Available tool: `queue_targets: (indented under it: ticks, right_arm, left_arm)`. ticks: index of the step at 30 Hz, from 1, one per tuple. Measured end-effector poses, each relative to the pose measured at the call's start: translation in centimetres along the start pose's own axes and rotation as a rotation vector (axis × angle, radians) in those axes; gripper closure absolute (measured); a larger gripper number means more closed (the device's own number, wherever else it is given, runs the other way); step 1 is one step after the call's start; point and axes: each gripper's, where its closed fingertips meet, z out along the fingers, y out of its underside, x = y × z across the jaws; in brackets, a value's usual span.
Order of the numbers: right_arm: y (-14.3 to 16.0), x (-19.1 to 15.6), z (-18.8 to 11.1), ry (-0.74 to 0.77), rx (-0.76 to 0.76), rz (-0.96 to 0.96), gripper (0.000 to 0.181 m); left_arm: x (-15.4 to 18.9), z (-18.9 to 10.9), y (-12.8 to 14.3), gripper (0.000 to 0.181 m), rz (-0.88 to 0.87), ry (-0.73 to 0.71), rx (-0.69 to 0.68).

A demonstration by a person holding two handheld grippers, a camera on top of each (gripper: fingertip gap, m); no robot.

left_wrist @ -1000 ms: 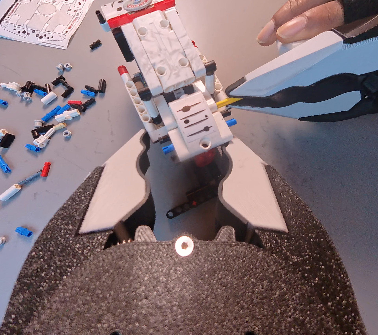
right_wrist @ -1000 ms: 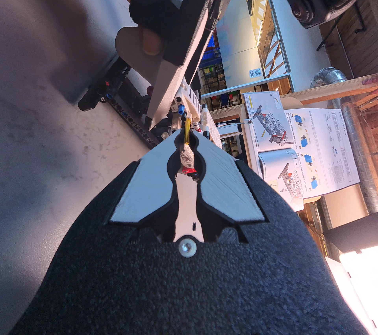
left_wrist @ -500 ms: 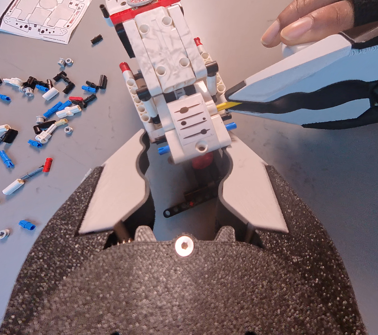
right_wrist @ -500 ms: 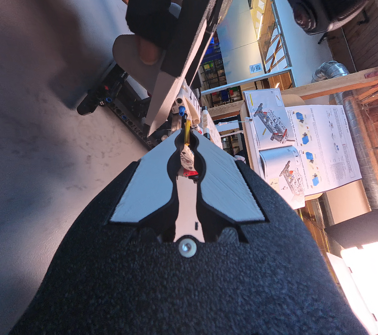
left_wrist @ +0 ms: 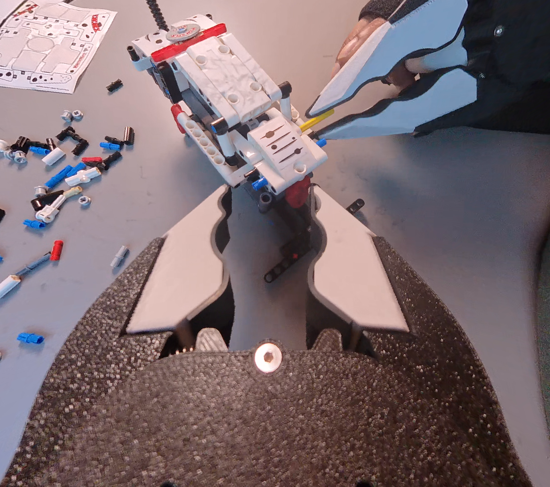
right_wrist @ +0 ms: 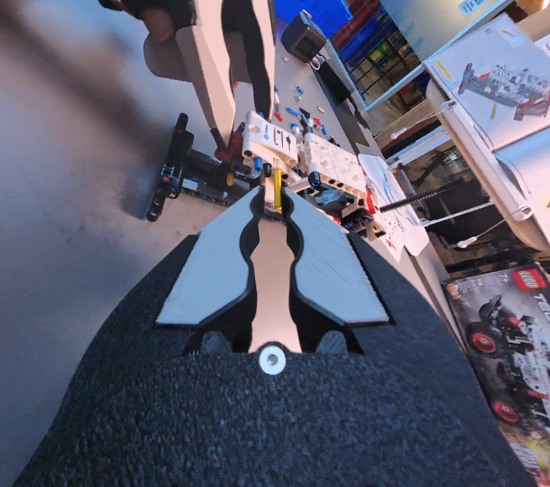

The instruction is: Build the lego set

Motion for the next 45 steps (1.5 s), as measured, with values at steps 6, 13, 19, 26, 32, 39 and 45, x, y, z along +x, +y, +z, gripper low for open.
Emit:
queue_targets:
  ticks: [6,13,19,26,32,39,45]
  right_arm:
    - [0.7,0.4,-1.1,-0.145,0.021,0.125,0.178]
    - [2.1,0.7,-3.4,-0.321,0.047,0.149,0.176]
    - [2.8,1.1,-4.0,-0.388,0.042,0.18,0.175]
    - [3.4,0.9,-4.2,-0.471,0.022,0.257,0.177]
    - [3.0,0.5,-4.1,-0.522,0.051,0.347,0.177]
    - [3.0,0.6,-4.1,-0.528,0.067,0.39,0.178]
    - [2.7,0.4,-4.0,-0.592,0.062,0.403,0.179]
  left_arm:
    - [1.3,0.3,-0.1,0.137,0.042,0.019,0.005]
    - [4.5,0.8,-0.5,0.138,0.057,0.159,0.038]
    - [4.3,-0.2,-1.3,0.14,-0.049,0.277,0.134]
    - [4.4,0.2,-2.3,0.145,-0.08,0.32,0.182]
    - [5.0,1.1,-2.4,0.152,-0.06,0.321,0.174]
    - [4.8,1.3,-2.5,0.153,-0.054,0.299,0.175]
    - [4.7,1.2,-2.3,0.153,-0.018,0.281,0.148]
